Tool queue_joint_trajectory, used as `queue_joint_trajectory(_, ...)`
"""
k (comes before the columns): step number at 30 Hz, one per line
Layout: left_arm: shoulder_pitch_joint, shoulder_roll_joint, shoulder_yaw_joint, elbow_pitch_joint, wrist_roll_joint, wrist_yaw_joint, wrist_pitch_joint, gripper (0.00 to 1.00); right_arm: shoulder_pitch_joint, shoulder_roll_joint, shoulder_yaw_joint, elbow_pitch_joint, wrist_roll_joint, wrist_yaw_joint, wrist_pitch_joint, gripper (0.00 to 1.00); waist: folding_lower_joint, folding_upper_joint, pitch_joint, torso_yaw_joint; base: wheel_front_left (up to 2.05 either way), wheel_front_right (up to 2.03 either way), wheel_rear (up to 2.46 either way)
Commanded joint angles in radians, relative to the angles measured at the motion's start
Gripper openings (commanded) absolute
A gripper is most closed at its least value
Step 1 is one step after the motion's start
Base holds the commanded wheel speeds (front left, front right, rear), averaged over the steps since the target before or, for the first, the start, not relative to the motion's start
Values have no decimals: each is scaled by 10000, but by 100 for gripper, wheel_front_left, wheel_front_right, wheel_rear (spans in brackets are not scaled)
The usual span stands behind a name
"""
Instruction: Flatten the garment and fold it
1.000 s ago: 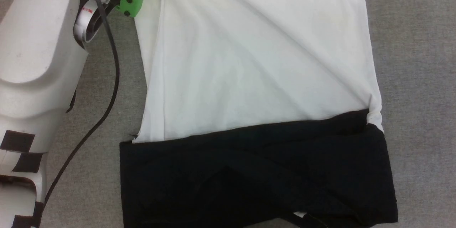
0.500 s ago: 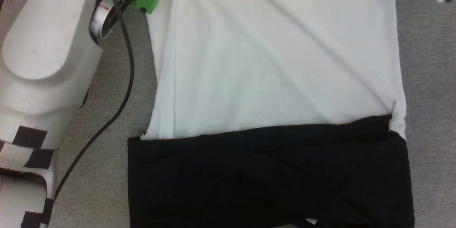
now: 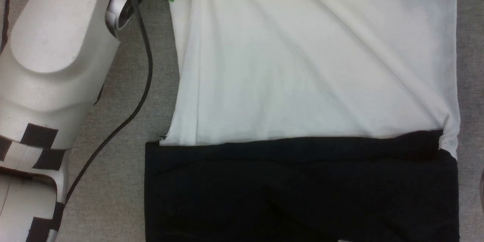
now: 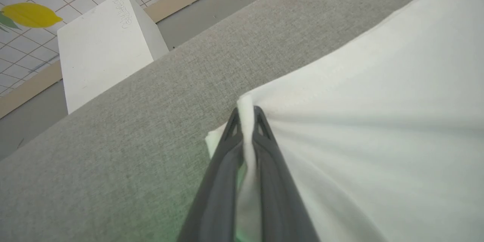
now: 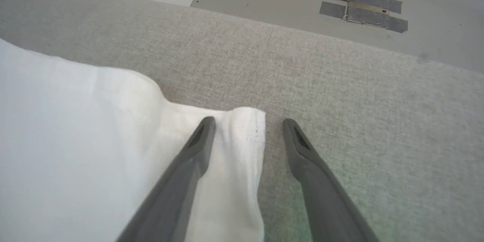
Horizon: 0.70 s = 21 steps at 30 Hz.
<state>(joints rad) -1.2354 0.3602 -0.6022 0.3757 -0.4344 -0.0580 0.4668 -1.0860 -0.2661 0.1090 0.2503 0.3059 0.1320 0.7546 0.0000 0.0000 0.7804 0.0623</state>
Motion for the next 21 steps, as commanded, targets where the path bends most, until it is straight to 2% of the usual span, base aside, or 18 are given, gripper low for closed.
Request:
queue_joint_trajectory(1,-102,25,-37,146,-81,12,-24,0,-115,92,-63,267,-83,-13,-51,0,0,0,69,50,0,0,0)
queue_joint_trajectory(7,-76,24,50,286,-150,67,-423,0,-319,106,-484,581,-170,-13,-489,0,0,0,-61,25,0,0,0)
queue_joint_trajectory(13,51,-56,520,314,-507,219,-1314,0,-262,-279,-1162,488,-101,-13,-1197,0,0,0,-614,-12,0,0,0)
queue_joint_trajectory(21,577,166,806,-163,-767,97,-2336,0,688,-606,-1585,-389,674,-13,-1724,0,0,0,-1694,-103,0,0,0)
